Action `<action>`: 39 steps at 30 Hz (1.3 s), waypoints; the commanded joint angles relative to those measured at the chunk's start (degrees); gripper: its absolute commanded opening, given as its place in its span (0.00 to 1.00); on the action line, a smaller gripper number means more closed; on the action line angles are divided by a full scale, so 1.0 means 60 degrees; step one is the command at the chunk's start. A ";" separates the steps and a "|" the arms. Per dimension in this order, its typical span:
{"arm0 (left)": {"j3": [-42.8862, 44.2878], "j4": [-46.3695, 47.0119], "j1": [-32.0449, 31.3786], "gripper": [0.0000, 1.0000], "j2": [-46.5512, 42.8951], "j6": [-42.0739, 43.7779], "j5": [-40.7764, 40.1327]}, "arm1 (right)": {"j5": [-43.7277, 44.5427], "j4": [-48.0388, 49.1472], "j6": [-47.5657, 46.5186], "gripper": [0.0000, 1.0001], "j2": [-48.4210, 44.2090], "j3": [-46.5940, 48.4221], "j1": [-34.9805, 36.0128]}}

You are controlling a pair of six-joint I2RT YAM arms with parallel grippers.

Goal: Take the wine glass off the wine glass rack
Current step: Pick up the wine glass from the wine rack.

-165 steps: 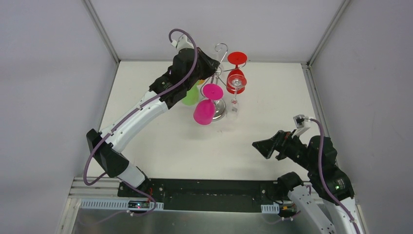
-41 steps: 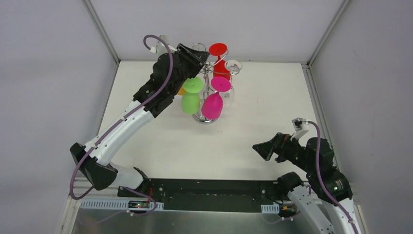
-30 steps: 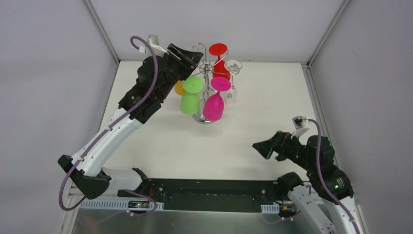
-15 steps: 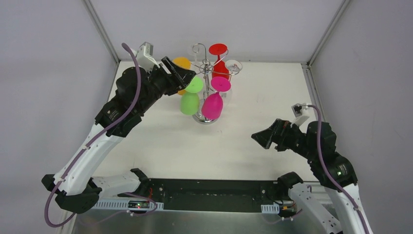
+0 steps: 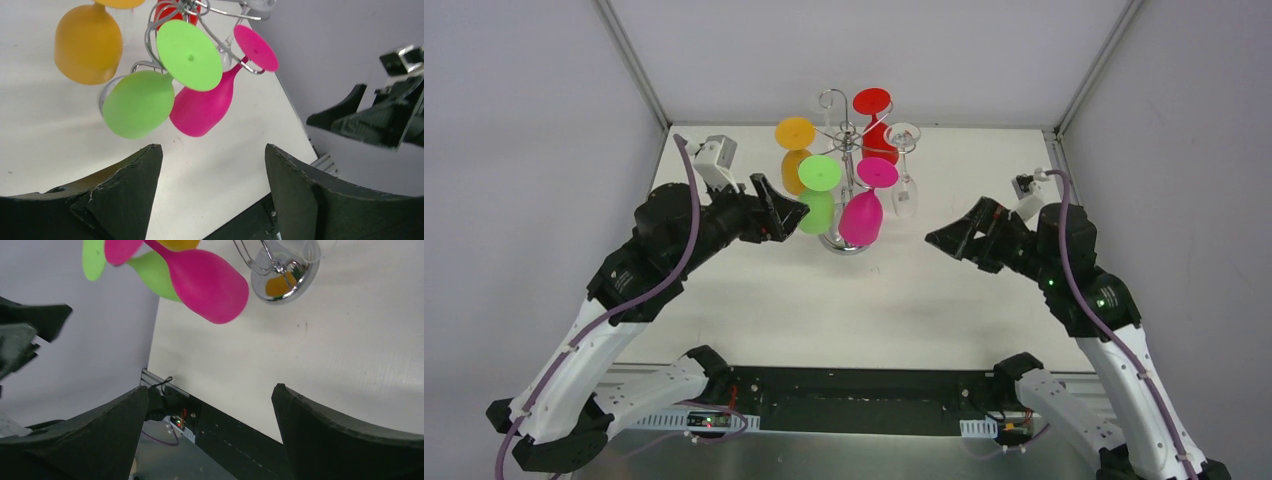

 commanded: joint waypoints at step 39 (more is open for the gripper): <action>-0.5446 0.0851 0.0091 0.79 -0.4801 0.1674 0.0997 | 0.0376 0.5446 0.5201 0.54 0.3776 0.0800 0.0488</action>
